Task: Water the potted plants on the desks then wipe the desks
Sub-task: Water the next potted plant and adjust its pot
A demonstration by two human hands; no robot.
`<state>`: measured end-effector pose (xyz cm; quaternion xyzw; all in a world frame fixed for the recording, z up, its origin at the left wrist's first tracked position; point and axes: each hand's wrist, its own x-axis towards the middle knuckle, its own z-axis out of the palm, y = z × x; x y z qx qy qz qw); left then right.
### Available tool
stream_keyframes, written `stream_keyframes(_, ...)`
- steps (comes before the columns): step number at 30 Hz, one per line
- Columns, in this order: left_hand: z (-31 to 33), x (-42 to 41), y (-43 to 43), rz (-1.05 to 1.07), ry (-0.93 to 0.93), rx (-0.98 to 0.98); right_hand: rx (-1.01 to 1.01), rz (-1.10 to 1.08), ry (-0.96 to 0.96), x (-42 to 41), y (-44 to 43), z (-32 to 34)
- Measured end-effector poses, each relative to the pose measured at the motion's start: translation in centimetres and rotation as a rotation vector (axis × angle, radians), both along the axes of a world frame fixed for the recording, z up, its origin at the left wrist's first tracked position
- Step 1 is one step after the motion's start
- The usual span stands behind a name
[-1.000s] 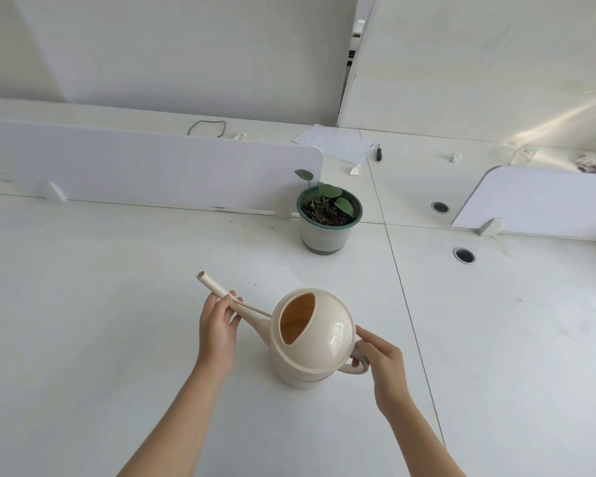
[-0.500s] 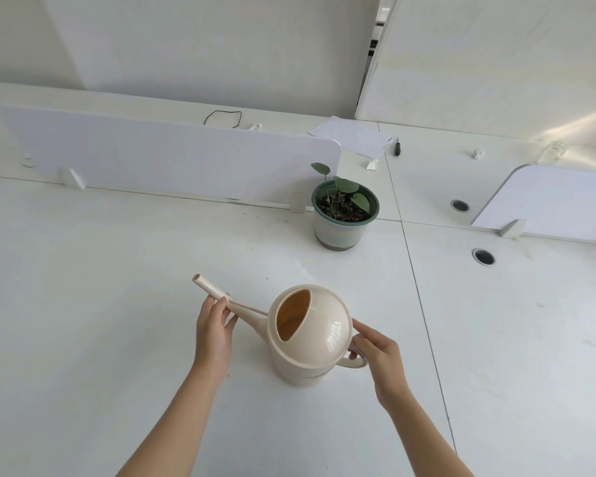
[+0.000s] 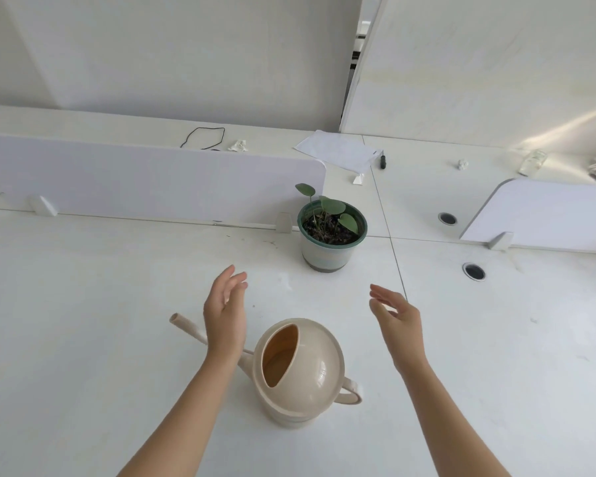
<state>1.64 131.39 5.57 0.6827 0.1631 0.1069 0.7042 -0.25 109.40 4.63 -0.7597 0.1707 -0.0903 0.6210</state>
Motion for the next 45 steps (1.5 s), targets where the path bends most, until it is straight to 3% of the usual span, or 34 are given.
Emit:
stream_keyframes(6, -1.6, 7.8, -3.6, -0.119, 0.043, 0.073, -0.001, -0.055, 0.001, 5.7, -0.1, -0.2)
stream_keyframes(13, -4.2, 14.6, -6.6, -0.249, 0.074, -0.018, 0.093, -0.042, 0.075, 11.5, -1.0, -2.1)
stream_keyframes(19, -7.0, 19.0, -8.3, -0.372, 0.151, -0.077, 0.241, 0.01, 0.03, 14.6, -0.9, -3.8)
stream_keyframes(27, -7.9, 18.6, -9.6, -0.446, 0.11, -0.155, 0.216, -0.021, -0.014, 16.4, -0.7, -5.5)
stream_keyframes(32, -7.7, 16.9, -9.6, -0.501, 0.082, -0.089, 0.23, -0.001, -0.004, 18.0, -1.9, -4.4)
stream_keyframes(40, -7.6, 19.3, -8.4, -0.352, 0.211, -0.137, 0.273, -0.174, 0.079, 16.3, -1.0, -4.9)
stream_keyframes(45, -7.0, 19.2, -9.8, -0.431, 0.158, -0.153, 0.264, -0.075, 0.03, 15.6, 1.1, -5.7)
